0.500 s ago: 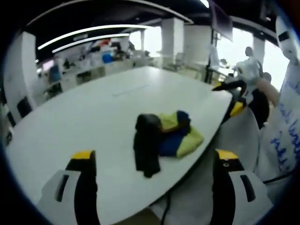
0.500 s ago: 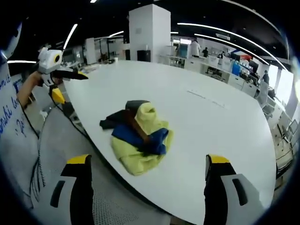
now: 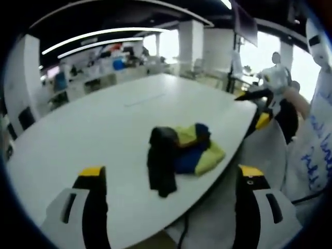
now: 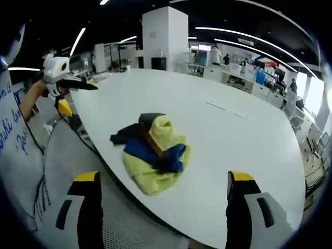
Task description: Fold the garment on the visible template until the final outline fits inside the template.
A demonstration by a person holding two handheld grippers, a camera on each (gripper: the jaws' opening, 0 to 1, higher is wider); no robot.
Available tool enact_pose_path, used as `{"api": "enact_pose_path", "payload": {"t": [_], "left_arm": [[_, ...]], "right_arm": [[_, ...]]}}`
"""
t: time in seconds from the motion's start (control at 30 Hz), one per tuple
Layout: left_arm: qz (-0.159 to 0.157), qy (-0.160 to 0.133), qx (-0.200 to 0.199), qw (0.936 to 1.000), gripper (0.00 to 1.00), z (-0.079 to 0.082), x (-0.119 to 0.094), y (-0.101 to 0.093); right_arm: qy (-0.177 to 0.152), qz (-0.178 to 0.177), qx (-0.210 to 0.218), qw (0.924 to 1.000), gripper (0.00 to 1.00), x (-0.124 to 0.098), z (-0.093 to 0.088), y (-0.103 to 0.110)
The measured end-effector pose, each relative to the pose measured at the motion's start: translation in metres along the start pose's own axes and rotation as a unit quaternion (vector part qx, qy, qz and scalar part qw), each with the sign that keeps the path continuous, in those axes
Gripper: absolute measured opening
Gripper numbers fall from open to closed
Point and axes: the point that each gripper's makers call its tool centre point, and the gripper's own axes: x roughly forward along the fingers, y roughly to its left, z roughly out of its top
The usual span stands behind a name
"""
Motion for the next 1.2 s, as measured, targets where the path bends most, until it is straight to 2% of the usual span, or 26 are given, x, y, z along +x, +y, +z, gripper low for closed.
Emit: {"api": "enact_pose_path", "payload": {"t": [0.53,0.8,1.07,1.2], "left_arm": [[0.003,0.000,-0.005,1.0000,1.00,-0.0039,0.0010,0.0030],[0.005,-0.006,-0.005,1.0000,1.00,-0.0009,0.0005,0.0045],[0.006,0.006,0.010,0.9999,1.00,-0.0026,0.0018,0.0063],[0.006,-0.002,0.014,0.9999,1.00,0.0010,0.0016,0.0059]], "right_arm": [[-0.003,0.004,-0.001,1.0000,1.00,0.0033,0.0061,0.0031],[-0.004,0.003,0.000,1.0000,1.00,0.0043,0.0067,0.0017],[-0.001,0.007,-0.007,1.0000,1.00,0.0042,0.0051,0.0021],[-0.001,0.006,-0.010,0.9999,1.00,0.0038,0.0057,0.0015]]}}
